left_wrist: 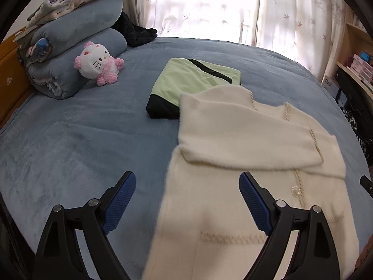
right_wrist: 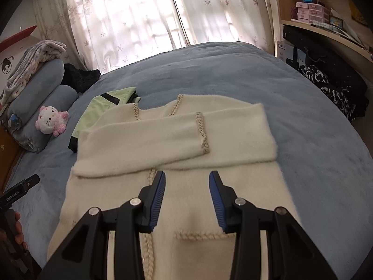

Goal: Fold large clothes

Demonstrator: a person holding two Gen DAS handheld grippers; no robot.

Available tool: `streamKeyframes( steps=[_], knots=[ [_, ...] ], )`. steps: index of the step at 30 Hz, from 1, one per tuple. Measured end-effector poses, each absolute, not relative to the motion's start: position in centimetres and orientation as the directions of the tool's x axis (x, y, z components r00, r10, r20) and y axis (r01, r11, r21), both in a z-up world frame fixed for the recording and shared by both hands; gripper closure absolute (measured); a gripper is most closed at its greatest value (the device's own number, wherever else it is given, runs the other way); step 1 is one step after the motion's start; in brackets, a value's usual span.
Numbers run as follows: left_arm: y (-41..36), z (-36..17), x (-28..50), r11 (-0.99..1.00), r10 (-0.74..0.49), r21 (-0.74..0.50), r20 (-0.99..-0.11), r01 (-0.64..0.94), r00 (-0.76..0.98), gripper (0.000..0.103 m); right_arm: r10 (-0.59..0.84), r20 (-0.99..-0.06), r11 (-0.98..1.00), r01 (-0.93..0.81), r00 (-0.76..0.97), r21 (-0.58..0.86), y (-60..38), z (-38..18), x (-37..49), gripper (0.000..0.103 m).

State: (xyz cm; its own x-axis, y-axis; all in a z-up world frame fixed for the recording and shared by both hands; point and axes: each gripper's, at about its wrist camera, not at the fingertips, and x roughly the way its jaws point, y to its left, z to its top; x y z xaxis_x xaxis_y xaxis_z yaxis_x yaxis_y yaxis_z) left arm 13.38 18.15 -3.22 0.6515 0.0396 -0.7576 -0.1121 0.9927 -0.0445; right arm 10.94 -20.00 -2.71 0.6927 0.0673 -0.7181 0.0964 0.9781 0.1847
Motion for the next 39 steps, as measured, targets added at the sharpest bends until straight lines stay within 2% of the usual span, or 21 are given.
streamKeyframes(
  steps=[12,15,17,27,39],
  knots=[
    [18.3,-1.0,5.1,0.996,0.015,-0.053,-0.732,-0.078,0.681,0.009,0.073,-0.676,0.972,0.098,0.733,0.212,-22.2,0.0,2.6,0.063],
    [18.4,-0.7,2.8,0.996,-0.006,-0.069,-0.723,-0.064,0.691,0.009,0.08,-0.679,0.972,0.093,0.73,0.214,-22.7,-0.1,0.6,0.051],
    [18.6,-0.8,1.4,0.996,-0.018,-0.075,-0.722,-0.052,0.691,0.009,0.091,-0.68,0.974,0.078,0.728,0.214,-23.0,-0.3,-0.9,0.051],
    [21.7,-5.9,-4.3,0.981,-0.184,-0.181,-0.763,0.068,0.619,0.009,0.07,-0.75,0.979,0.098,0.657,0.178,-28.2,-3.5,-7.3,0.05],
    [24.7,-13.0,-4.3,0.942,-0.309,-0.335,-0.813,0.038,0.494,0.009,0.12,-0.822,0.94,0.203,0.557,0.274,-34.3,-9.3,-8.5,0.05]
  ],
)
